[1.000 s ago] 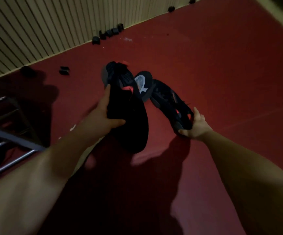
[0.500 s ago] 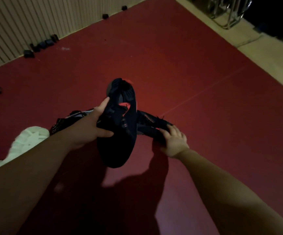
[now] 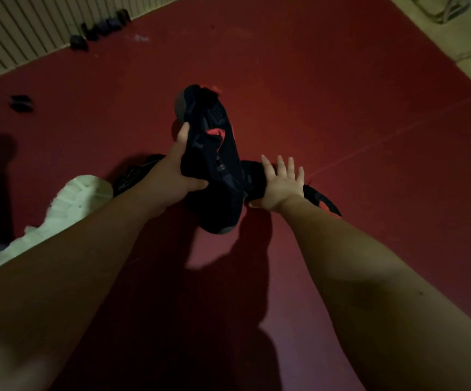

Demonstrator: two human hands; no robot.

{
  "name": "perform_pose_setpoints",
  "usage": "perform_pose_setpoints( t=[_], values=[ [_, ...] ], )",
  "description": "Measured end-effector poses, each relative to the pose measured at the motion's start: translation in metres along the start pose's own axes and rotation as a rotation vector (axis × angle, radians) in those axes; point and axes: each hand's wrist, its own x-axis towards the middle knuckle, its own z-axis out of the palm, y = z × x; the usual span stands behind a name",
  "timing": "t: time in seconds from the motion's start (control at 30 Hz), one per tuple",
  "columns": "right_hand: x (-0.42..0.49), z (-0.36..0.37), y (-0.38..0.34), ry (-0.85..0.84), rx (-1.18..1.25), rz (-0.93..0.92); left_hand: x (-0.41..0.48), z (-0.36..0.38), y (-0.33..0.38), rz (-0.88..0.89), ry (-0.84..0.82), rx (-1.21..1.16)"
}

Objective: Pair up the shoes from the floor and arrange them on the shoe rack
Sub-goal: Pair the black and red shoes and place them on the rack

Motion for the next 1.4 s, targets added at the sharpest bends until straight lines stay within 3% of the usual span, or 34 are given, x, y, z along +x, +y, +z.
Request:
perform_pose_setpoints(
  t=[0.13, 0.27, 0.33, 0.43, 0.57, 0.67, 0.73, 0.8, 0.93, 1.0, 1.1, 1.27, 1.4],
  values=[
    [0.027, -0.002, -0.015, -0.145, -0.009, 0.019, 0.014, -0.009, -0.01, -0.03, 0.01, -0.048],
    [0.036, 0.001, -0.017, -0.158, -0.053, 0.001, 0.022, -0.014, -0.023, -0.053, 0.035, -0.062],
    [0.034, 0.0, -0.007, -0.161, -0.092, -0.093, 0.022, -0.016, -0.026, -0.049, 0.042, -0.049],
    [0.017, 0.008, 0.02, -0.112, -0.363, -0.377, 0.019, -0.017, -0.027, -0.03, 0.054, 0.006],
    [-0.019, 0.043, 0.048, 0.086, -0.561, -1.029, 0.009, -0.01, -0.023, -0.014, 0.044, 0.078],
    [-0.049, 0.072, 0.053, 0.208, -0.551, -1.152, -0.002, 0.004, -0.019, 0.004, -0.005, 0.086],
    [-0.064, 0.08, 0.059, 0.239, -0.435, -1.051, -0.008, 0.015, -0.016, 0.0, -0.049, 0.062],
    [-0.078, 0.073, 0.069, 0.234, -0.105, -0.799, -0.013, 0.028, -0.015, -0.02, -0.083, 0.044],
    [-0.114, 0.031, 0.071, 0.129, 1.184, -0.147, -0.016, 0.064, -0.016, -0.018, -0.135, 0.011],
    [-0.122, 0.024, 0.074, -0.022, 1.567, 0.047, -0.014, 0.087, -0.016, -0.004, -0.218, 0.0],
    [-0.134, 0.031, 0.081, -0.144, 1.741, 0.123, -0.008, 0.124, -0.011, 0.006, -0.318, 0.044],
    [-0.135, 0.056, 0.094, 0.024, 1.947, 0.218, 0.008, 0.162, -0.009, -0.023, -0.369, 0.165],
    [-0.128, 0.069, 0.102, 0.21, 1.769, 0.328, 0.023, 0.147, -0.031, -0.104, -0.11, 0.421]
  ],
)
